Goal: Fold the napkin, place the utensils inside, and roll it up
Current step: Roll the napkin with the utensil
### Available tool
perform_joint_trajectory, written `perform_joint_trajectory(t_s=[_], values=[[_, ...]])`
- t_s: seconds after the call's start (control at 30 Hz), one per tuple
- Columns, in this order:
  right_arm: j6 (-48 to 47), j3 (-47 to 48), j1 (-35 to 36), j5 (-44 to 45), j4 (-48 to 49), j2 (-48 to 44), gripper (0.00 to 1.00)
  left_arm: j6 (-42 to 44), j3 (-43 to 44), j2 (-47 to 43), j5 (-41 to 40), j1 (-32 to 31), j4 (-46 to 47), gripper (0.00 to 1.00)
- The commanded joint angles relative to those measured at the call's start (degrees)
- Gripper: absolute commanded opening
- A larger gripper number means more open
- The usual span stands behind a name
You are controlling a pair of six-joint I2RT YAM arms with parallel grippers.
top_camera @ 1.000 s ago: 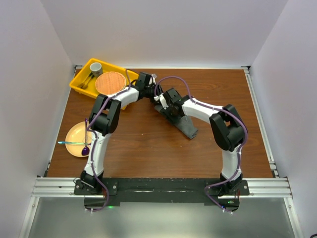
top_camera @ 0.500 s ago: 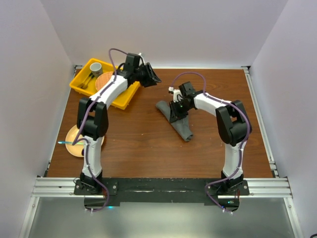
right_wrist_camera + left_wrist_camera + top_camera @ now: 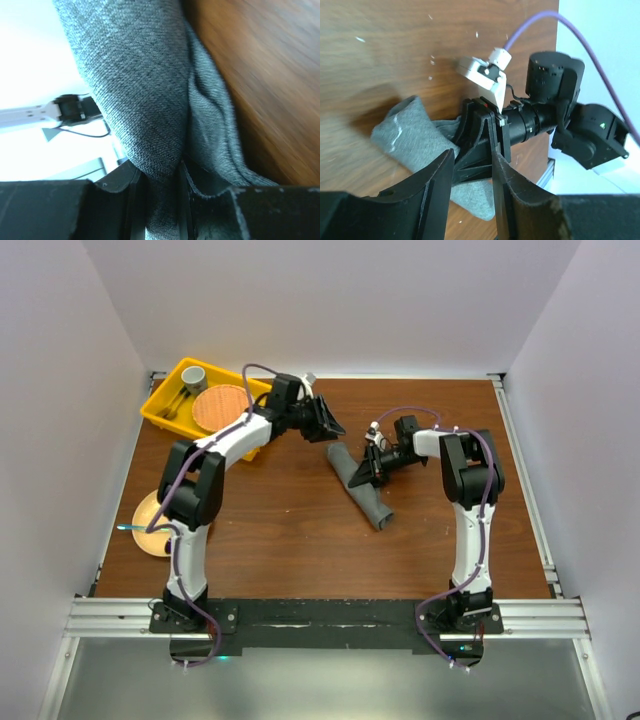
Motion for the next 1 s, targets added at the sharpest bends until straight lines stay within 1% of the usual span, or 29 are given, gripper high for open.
perform_joint_trajectory(t_s=[0.0,0.07,0.17,0.27,0.4,0.5,0.53,0.6,0.67,0.77,0.87,0.9,0.97], values=[[-5.38,0.50,-1.77,4.46,-8.25,2.14,0.14,-3.70,3.28,4.84,4.40,-2.14,7.81,0.40],[-6.09,1.20,-2.39,5.26,-9.84,1.97,0.16,-4.57,3.82,7.13,4.93,-2.66,9.56,0.40],[-6.80,1.91,-2.39,7.46,-10.90,1.18,0.22,-5.46,4.17,9.51,4.93,-2.84,10.97,0.39],[-6.28,2.61,-2.39,8.60,-11.34,0.39,0.26,-5.11,4.87,11.26,4.67,-2.76,10.98,0.39],[-6.97,4.10,-2.48,11.16,-13.71,-1.80,0.35,-3.97,5.84,13.72,3.88,-2.40,10.45,0.39],[-7.59,6.12,-2.48,16.24,-16.96,-5.40,0.44,-1.69,7.41,15.22,3.26,-2.14,8.44,0.38],[-7.77,6.74,-2.39,17.91,-18.88,-7.07,0.51,-0.90,8.03,15.57,2.91,-2.14,6.43,0.38],[-8.21,8.76,-2.48,22.13,-20.82,-8.66,0.58,0.25,8.65,16.01,2.65,-1.97,5.71,0.38],[-8.64,10.08,-2.39,23.63,-23.46,-10.41,0.63,0.43,8.65,15.93,2.91,-1.88,5.62,0.38],[-8.74,10.26,-2.39,27.06,-25.14,-12.96,0.68,0.69,8.65,16.19,3.00,-1.88,5.27,0.38],[-9.00,9.91,-2.30,31.80,-26.45,-16.21,0.71,0.87,9.00,16.54,3.44,-1.88,5.00,0.38],[-8.91,9.47,-2.13,34.77,-26.72,-17.36,0.71,1.04,9.26,16.46,3.44,-1.88,4.48,0.38],[-8.91,6.76,-1.60,37.07,-26.81,-21.82,0.70,1.83,9.97,16.45,3.09,-1.88,3.86,0.38]])
